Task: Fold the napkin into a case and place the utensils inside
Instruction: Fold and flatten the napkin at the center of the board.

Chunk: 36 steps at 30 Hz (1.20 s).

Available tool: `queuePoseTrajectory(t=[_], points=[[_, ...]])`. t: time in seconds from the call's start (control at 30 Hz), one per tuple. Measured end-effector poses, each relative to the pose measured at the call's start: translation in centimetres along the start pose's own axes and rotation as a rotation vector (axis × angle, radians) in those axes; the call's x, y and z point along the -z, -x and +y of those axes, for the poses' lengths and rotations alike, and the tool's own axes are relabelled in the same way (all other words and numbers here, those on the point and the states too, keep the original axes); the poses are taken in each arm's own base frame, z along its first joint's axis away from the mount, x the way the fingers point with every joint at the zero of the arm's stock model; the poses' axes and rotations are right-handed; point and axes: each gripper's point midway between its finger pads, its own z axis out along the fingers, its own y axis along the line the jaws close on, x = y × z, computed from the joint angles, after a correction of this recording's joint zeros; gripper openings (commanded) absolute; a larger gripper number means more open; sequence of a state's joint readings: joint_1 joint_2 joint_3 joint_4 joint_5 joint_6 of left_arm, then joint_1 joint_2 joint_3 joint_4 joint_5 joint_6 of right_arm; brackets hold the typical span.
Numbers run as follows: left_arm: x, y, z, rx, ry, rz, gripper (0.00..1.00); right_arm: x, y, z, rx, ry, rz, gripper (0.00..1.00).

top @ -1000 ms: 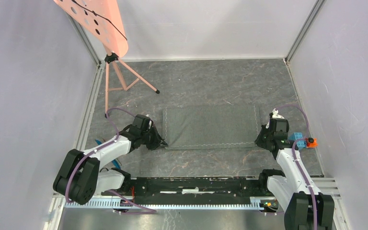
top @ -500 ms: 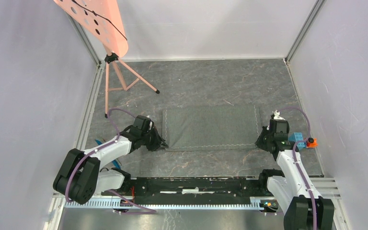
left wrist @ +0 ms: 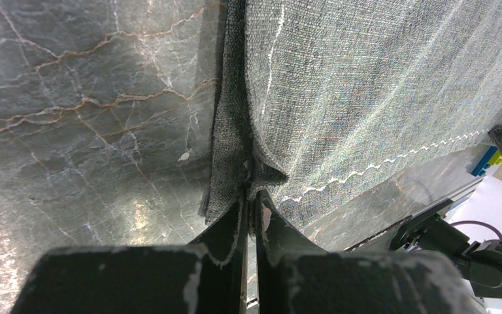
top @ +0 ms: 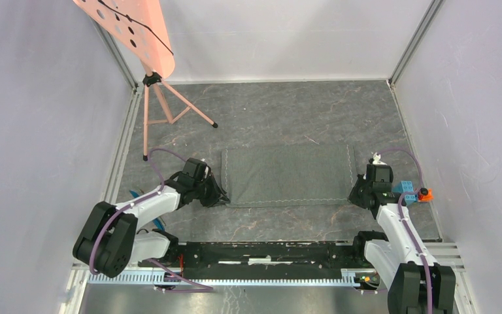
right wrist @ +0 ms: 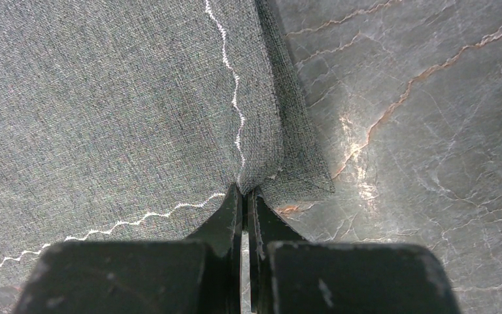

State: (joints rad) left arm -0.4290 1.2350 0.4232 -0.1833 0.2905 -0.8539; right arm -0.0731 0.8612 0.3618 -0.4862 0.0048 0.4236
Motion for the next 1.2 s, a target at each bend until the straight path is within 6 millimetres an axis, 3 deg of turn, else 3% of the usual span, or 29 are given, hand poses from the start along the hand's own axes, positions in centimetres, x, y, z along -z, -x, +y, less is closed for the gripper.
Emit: queuePoseTrajectory(t=[0.33,0.73,0.83,0.9,1.03,1.1,1.13,1.2], points=[[1.4,1.4,-1.3,-0.023,-0.027,-0.081,0.09,-0.1,0.1,0.1,0.001,0.002,-0.002,0.01],[1.4,2.3,-1.7,-0.018,0.0,-0.083,0.07,-0.6,1.0,0.7,0.002,0.017,-0.006,0.01],[2.1,5.2,-4.0,-0.019,-0.02,-0.135,0.05,-0.4,4.2,2.2,0.008,0.047,-0.03,0.01],[3.2,9.1,-6.6,-0.01,-0.057,-0.206,0.05,-0.2,7.8,3.9,0.012,0.082,-0.074,0.01],[6.6,17.5,-11.8,-0.017,-0.148,-0.372,0.05,1.7,18.4,8.8,0.035,0.192,-0.242,0.01],[8.3,20.2,-14.0,-0.04,-0.188,-0.436,0.05,3.0,21.8,10.5,0.049,0.241,-0.316,0.01],[9.2,21.2,-15.0,-0.054,-0.215,-0.466,0.05,3.7,23.1,11.1,0.056,0.262,-0.354,0.01],[9.6,21.3,-15.7,-0.07,-0.244,-0.476,0.05,4.4,23.5,11.4,0.064,0.281,-0.383,0.02]])
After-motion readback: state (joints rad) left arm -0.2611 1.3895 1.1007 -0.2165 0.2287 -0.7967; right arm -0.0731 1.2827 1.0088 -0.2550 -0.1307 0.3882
